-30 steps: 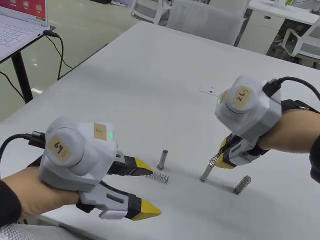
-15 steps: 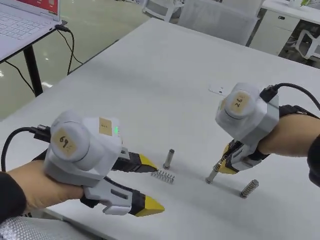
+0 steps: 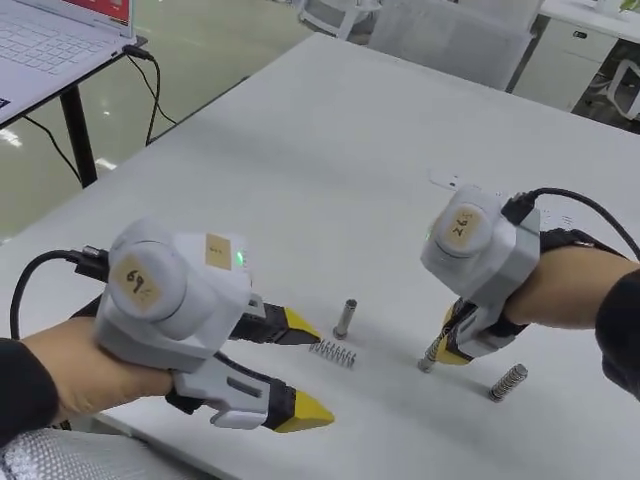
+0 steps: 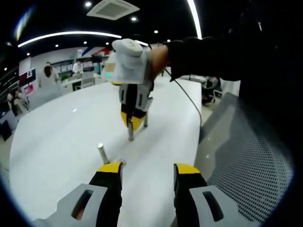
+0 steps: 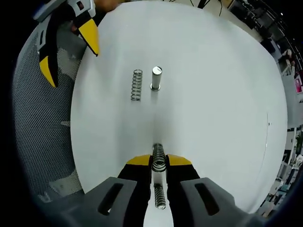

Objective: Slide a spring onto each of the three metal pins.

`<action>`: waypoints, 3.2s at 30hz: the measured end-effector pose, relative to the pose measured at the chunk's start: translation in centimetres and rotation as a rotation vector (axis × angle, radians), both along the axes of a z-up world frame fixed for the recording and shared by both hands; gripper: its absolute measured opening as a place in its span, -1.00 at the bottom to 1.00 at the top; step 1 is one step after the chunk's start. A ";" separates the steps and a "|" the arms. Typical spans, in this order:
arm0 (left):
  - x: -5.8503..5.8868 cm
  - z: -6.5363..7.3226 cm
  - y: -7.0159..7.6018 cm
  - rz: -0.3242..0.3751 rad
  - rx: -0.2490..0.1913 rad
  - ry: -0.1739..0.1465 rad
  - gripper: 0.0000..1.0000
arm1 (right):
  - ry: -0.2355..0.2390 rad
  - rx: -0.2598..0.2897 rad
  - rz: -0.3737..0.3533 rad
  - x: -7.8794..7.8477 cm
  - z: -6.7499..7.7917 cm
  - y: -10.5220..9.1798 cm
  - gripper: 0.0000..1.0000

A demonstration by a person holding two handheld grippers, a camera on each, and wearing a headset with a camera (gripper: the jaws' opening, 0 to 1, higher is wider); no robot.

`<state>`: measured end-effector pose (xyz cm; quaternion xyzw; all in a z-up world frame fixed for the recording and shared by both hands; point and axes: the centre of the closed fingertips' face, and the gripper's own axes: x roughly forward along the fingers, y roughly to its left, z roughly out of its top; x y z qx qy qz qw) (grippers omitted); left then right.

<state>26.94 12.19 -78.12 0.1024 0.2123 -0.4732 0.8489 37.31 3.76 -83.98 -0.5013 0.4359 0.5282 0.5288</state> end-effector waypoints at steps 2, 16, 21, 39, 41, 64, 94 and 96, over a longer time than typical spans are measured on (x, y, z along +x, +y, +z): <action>0.0 0.0 0.0 0.002 0.000 0.001 -0.26 | 0.005 -0.002 -0.002 0.0 -0.3 0.0 -0.83; 0.2 0.0 0.2 0.010 -0.010 0.004 -0.26 | 0.024 -0.017 -0.028 -0.2 -1.6 -0.4 -0.83; 0.1 0.0 0.1 0.005 -0.010 0.003 -0.26 | 0.031 -0.015 -0.037 -0.3 -1.8 -0.4 -0.81; -0.5 -0.3 -0.6 -0.037 -0.005 0.012 -0.27 | -0.011 0.037 -0.075 -0.4 -0.1 -1.1 -0.67; -0.6 -0.3 -0.7 -0.041 -0.005 0.013 -0.27 | -0.015 0.045 -0.084 -0.6 0.2 -1.2 -0.67; -0.6 -0.2 -0.8 -0.045 -0.002 0.011 -0.27 | 0.031 0.109 -0.106 -5.1 0.9 -0.9 -0.68; -0.7 -0.7 -0.6 -0.044 0.024 0.024 -0.28 | 0.020 0.197 0.015 -5.4 0.4 6.2 -0.68; -0.7 -0.7 -0.5 -0.040 0.022 0.023 -0.28 | 0.019 0.198 0.021 -5.3 0.2 6.5 -0.68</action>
